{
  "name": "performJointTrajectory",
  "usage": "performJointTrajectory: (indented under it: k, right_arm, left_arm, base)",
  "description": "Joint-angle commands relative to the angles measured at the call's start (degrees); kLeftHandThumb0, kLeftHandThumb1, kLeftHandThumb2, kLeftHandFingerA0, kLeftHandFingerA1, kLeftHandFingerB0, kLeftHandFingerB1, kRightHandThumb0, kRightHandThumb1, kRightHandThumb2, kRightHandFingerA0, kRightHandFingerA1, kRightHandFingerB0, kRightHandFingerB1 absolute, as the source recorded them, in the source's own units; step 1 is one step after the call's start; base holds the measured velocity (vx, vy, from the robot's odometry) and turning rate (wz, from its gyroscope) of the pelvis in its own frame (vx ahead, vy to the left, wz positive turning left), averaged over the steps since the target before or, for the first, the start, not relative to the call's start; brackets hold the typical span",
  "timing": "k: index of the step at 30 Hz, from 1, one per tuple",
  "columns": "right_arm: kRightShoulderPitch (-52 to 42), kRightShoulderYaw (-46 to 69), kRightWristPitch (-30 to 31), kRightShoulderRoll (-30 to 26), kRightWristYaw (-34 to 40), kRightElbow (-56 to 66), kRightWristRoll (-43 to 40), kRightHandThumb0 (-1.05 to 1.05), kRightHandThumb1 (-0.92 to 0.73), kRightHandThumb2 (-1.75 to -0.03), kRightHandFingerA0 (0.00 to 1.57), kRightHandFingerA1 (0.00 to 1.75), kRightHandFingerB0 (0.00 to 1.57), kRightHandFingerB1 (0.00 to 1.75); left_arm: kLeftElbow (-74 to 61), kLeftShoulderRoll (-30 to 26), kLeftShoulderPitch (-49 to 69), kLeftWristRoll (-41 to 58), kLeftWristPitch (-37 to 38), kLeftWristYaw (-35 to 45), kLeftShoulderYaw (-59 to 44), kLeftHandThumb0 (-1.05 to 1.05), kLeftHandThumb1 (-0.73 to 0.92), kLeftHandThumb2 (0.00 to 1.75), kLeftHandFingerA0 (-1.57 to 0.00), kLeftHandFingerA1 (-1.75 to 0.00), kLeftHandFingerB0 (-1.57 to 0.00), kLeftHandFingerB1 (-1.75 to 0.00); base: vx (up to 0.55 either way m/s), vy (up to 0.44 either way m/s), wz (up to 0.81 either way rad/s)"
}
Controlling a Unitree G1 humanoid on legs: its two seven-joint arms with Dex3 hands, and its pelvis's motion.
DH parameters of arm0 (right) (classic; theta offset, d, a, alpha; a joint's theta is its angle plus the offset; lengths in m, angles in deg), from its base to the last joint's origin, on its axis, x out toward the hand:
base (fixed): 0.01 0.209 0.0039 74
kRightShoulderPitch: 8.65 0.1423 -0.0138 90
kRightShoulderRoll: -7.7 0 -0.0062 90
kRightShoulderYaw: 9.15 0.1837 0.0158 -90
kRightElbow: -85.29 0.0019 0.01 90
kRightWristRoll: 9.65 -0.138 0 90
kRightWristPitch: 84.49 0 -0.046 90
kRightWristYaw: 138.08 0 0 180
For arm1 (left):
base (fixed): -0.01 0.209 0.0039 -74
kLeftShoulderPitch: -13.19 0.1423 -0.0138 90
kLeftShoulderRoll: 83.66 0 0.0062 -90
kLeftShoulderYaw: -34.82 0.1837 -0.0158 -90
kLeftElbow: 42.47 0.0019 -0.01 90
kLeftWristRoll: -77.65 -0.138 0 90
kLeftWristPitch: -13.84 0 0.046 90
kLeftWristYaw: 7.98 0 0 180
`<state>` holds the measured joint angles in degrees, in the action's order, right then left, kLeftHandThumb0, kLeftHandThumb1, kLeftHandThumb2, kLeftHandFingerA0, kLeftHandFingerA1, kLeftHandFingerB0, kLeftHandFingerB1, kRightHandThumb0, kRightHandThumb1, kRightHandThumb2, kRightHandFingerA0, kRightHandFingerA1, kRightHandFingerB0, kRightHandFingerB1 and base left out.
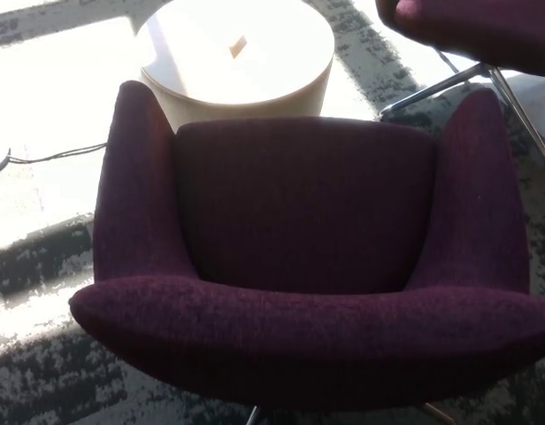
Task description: The robot stands in front of a sofa and uses its left hand to push the left side of the sofa
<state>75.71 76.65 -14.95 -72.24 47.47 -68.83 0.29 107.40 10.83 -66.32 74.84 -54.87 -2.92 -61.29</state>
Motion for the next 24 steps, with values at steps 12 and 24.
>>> performJointTrajectory:
  k: [12, 24]
  right_arm:
    - [1.45, 0.5, -17.39, -0.24, 5.01, -7.01, 1.03, -0.68, -0.68, -1.0, 0.33, 0.49, 0.4, 0.51]
    - [1.48, 0.15, -18.71, -0.45, 6.21, -8.1, 2.18, -0.61, -0.8, -0.64, 0.42, 0.36, 0.45, 0.37]
  left_arm:
    - [-9.84, -7.25, -15.22, 11.25, 9.3, 12.19, -12.26, -0.8, 0.79, 1.16, -0.07, -0.38, -0.05, -0.24]
    - [-9.4, -9.72, -21.91, 5.4, 3.69, 11.32, -5.52, -0.97, 0.87, 1.25, -0.07, -0.22, -0.07, -0.12]
  base:
    - [0.0, 0.0, 0.0]
    - [0.0, 0.0, 0.0]
